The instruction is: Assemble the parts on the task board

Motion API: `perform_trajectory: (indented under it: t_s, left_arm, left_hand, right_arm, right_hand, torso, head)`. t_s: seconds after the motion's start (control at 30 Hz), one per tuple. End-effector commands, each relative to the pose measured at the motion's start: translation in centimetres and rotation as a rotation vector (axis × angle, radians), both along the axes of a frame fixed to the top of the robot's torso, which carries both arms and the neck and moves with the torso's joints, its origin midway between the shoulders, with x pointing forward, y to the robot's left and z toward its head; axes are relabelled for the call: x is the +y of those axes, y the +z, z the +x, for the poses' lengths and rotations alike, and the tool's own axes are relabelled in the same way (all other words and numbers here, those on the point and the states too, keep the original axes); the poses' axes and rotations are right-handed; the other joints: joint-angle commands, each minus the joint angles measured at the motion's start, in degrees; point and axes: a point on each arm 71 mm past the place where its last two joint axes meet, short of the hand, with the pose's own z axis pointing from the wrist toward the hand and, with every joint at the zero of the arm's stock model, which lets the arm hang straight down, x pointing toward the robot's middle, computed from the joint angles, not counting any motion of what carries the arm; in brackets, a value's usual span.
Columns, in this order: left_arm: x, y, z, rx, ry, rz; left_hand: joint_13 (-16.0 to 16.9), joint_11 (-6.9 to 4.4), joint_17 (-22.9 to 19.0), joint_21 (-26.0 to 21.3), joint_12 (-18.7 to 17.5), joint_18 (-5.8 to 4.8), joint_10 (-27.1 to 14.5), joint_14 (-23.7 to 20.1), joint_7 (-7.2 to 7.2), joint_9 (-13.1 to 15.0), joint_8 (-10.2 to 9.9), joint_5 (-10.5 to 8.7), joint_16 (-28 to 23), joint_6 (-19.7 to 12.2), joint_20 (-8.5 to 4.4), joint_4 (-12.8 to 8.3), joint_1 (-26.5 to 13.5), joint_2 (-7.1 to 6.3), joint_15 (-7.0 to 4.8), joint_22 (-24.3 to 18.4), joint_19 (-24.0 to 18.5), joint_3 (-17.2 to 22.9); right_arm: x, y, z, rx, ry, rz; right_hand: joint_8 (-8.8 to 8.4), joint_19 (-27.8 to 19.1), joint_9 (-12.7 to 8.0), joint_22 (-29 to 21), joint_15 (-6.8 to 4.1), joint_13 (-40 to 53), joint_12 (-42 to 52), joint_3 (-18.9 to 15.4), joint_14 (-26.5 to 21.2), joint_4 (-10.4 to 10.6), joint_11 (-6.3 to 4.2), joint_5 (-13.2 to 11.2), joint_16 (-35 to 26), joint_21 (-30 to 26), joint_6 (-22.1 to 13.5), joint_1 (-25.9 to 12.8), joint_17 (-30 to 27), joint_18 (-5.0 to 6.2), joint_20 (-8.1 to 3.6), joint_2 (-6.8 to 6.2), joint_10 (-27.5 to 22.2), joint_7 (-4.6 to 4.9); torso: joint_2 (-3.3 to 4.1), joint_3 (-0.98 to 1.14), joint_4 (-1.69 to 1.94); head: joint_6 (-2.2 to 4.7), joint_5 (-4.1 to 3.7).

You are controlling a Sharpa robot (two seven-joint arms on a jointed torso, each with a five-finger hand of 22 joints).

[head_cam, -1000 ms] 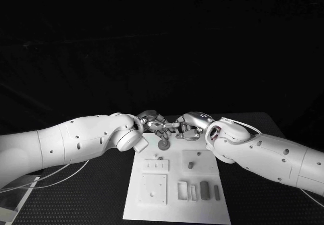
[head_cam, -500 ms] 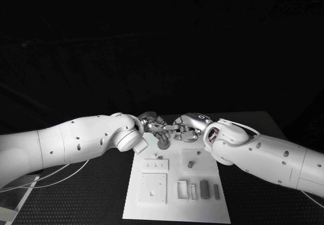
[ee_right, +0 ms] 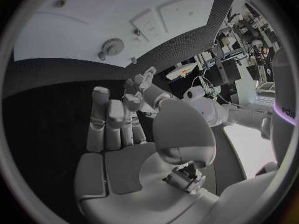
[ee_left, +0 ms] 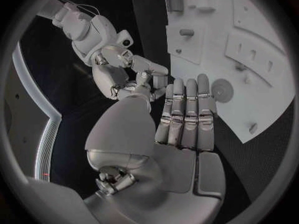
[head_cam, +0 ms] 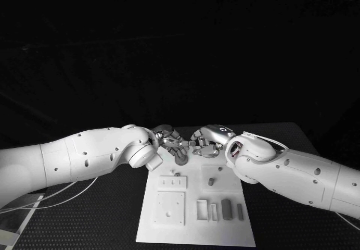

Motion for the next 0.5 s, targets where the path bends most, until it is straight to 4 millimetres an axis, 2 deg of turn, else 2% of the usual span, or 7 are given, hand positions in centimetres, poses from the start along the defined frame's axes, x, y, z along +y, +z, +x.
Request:
perform_trajectory:
  t_s: [0.03,0.5]
  left_arm:
    - [-0.22,-0.11,-0.17,0.018,-0.015,0.018]
    - [-0.43,-0.19,-0.32,0.030,-0.019,0.029]
  left_hand:
    - [0.13,-0.13,0.13,0.19,0.38,0.51,0.45,0.31,0.08,0.03,-0.38,0.33,-0.22,0.51,-0.56,-0.13,0.78,0.03,0.04,0.11,-0.03,0.04]
    - [1.22,-0.60,0.98,0.72,0.66,0.56,1.40,1.24,-0.41,0.27,-0.16,-0.07,0.02,1.71,-0.92,-0.04,0.52,0.44,-0.36,0.97,0.70,-0.36]
  right_arm:
    - [0.18,0.13,-0.09,-0.026,-0.003,-0.010]
    - [1.16,0.22,-0.43,-0.038,0.013,-0.024]
  right_hand:
    - [1.11,0.12,1.29,0.65,-0.43,-0.06,0.02,-0.23,0.06,0.12,-0.02,0.34,0.07,0.23,4.45,0.52,-0.06,1.11,-0.37,-0.16,0.45,-0.25]
    - [1.08,0.24,1.26,0.62,-0.45,-0.13,-0.02,-0.22,0.23,0.13,-0.05,0.34,0.02,0.23,4.59,0.55,-0.13,1.11,-0.45,-0.29,0.60,-0.28]
  torso:
    - [0.05,-0.05,0.07]
    - [0.09,0.01,0.06]
  head:
    - [-0.08,-0.07]
    - [-0.42,0.06]
